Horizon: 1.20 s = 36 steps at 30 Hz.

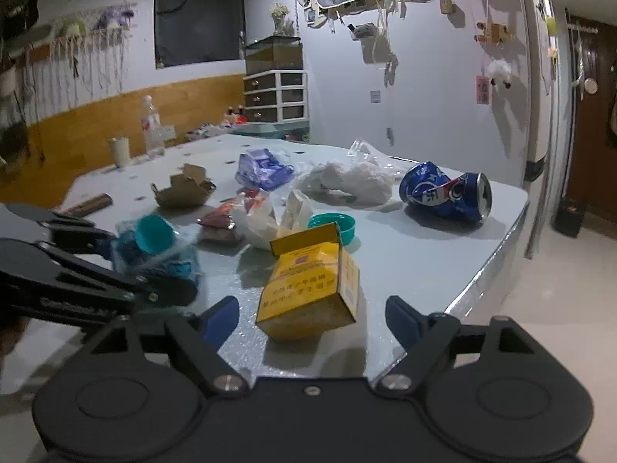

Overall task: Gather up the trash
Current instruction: 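Grasp the teal-capped plastic bag with the left tool while the right tool grasps the yellow cigarette pack, then carry the bag and yellow pack with both tools over the trash bin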

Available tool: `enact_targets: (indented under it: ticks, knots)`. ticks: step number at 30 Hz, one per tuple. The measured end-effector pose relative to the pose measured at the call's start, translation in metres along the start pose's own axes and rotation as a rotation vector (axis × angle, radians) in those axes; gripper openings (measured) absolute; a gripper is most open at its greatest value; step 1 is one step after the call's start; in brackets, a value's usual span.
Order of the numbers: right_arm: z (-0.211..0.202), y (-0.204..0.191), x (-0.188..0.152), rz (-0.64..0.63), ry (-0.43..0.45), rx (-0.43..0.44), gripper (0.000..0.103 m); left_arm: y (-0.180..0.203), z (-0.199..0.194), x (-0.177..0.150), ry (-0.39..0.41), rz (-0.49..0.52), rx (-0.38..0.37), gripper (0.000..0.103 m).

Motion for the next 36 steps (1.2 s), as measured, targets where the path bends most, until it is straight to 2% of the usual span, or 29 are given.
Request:
enact_targets:
  ticks: [10, 13, 14, 17, 24, 36]
  knots:
    - [0.027, -0.012, 0.007, -0.083, -0.028, -0.063, 0.083, -0.007, -0.001, 0.001, -0.005, -0.029, 0.033, 0.057]
    - [0.033, -0.012, 0.006, -0.086, -0.054, -0.069, 0.071, -0.008, -0.003, 0.001, -0.003, -0.035, 0.037, 0.057]
    - [0.035, -0.011, 0.005, -0.085, -0.063, -0.067, 0.064, -0.009, -0.004, 0.001, -0.003, -0.038, 0.037, 0.057]
    - [0.031, -0.011, 0.004, -0.073, -0.07, -0.063, 0.063, -0.01, -0.008, 0.0, 0.0, -0.054, 0.033, 0.057]
    - [0.001, -0.02, 0.005, -0.031, -0.044, -0.078, 0.061, -0.013, -0.026, -0.006, 0.016, -0.084, 0.012, 0.057]
    - [-0.076, -0.041, -0.001, 0.034, -0.003, -0.157, 0.061, -0.004, -0.086, -0.015, 0.078, -0.09, -0.041, 0.057]
Point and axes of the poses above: each gripper's, at about its wrist camera, not at the fingertips, and z roughly the way its jaws point, y to its right, x to its top, the point moved 4 cm from there along z, roughly the way its jaws point, and after that the axes turned 6 degrees about x, right-handed, at the moved point
